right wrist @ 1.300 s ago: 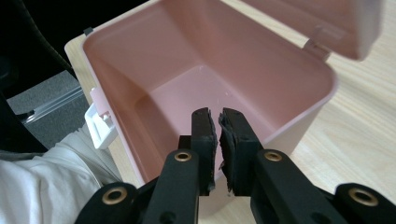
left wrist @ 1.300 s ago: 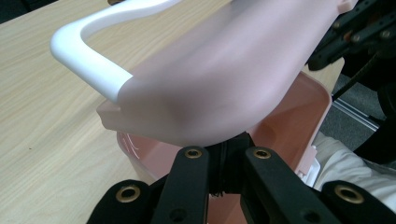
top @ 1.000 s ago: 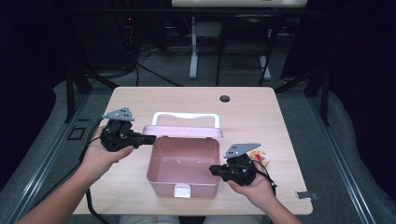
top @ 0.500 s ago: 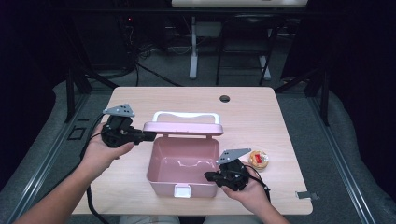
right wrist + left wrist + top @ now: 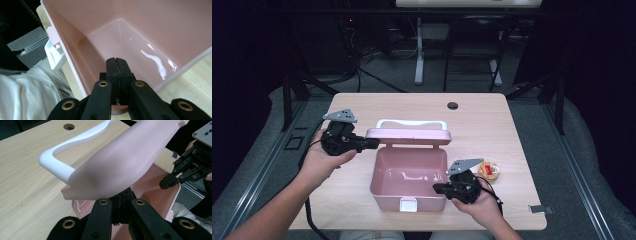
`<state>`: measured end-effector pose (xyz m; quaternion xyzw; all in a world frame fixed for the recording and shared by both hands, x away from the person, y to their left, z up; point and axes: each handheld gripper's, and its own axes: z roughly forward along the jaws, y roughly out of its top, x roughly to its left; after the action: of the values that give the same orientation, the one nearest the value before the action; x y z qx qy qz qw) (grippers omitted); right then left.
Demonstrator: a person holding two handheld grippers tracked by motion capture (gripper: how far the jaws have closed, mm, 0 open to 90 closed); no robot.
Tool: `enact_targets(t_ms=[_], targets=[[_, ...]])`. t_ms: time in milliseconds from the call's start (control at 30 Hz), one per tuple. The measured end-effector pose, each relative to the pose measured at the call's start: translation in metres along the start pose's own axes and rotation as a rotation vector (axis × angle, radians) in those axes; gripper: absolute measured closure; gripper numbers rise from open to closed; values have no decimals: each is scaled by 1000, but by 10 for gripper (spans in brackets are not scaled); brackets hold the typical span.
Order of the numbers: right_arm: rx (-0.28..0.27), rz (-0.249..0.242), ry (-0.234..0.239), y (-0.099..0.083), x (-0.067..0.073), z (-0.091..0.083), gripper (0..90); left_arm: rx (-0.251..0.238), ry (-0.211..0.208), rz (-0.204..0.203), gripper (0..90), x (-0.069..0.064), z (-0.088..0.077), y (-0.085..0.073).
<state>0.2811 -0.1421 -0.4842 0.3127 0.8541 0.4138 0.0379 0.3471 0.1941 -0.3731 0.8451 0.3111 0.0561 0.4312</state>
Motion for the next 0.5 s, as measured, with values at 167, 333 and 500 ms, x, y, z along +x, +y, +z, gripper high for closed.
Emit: enact_targets(t_ms=[167,333,500], targets=[[-5,5,-4,0,-3,-1,900,-5,8,-1,900,1,1,3],[-12,9,-2,-2,-3,-1,900,-9,16,-7,900,3,2,5],[-27,13,-5,-3,-3,-1,900,-5,26,-6,900,5,4,6]])
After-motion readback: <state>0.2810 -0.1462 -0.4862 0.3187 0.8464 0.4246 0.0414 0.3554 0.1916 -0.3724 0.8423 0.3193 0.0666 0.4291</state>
